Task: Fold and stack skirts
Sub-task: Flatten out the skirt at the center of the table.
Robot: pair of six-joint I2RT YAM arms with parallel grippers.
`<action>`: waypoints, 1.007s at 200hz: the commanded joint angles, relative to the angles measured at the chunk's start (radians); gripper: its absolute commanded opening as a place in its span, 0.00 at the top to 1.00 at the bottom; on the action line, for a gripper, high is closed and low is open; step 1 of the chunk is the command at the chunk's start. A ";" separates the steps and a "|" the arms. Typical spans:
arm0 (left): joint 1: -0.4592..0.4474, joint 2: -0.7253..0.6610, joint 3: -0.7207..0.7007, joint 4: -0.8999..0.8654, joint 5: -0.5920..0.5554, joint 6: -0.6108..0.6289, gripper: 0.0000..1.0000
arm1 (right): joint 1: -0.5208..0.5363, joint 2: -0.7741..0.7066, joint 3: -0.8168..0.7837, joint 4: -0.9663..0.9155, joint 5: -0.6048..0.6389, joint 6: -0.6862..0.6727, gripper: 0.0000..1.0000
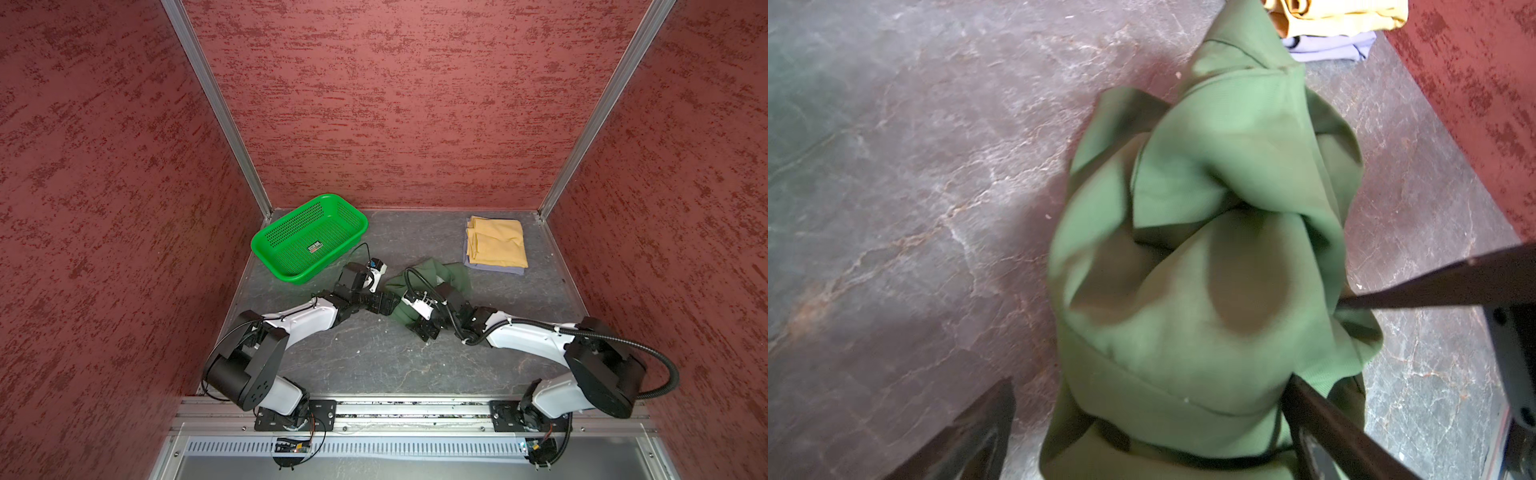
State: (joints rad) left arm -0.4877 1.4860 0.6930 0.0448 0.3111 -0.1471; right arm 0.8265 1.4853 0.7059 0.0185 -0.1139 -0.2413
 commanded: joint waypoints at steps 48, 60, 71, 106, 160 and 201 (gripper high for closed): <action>0.065 -0.052 -0.034 0.122 0.041 -0.086 0.00 | 0.045 0.111 0.104 0.040 0.225 -0.063 0.35; 0.071 -0.062 -0.038 0.121 0.036 -0.086 0.00 | 0.045 0.133 0.134 0.010 0.265 -0.054 0.53; 0.079 -0.076 -0.045 0.120 0.034 -0.087 0.00 | 0.043 0.139 0.157 -0.013 0.285 -0.050 0.66; 0.102 -0.130 -0.070 0.108 0.029 -0.066 0.00 | 0.026 0.087 0.185 -0.052 0.267 -0.049 0.92; 0.100 -0.172 -0.083 0.053 0.045 0.023 0.00 | -0.054 -0.014 0.250 -0.156 0.189 -0.036 1.00; 0.064 -0.151 -0.078 0.003 0.091 0.126 0.00 | -0.121 -0.065 0.277 -0.180 0.152 0.007 1.00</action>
State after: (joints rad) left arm -0.3973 1.3254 0.6178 0.0902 0.3634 -0.1127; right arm 0.7380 1.4700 0.9573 -0.1310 0.0917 -0.2592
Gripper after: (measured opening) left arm 0.998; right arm 0.045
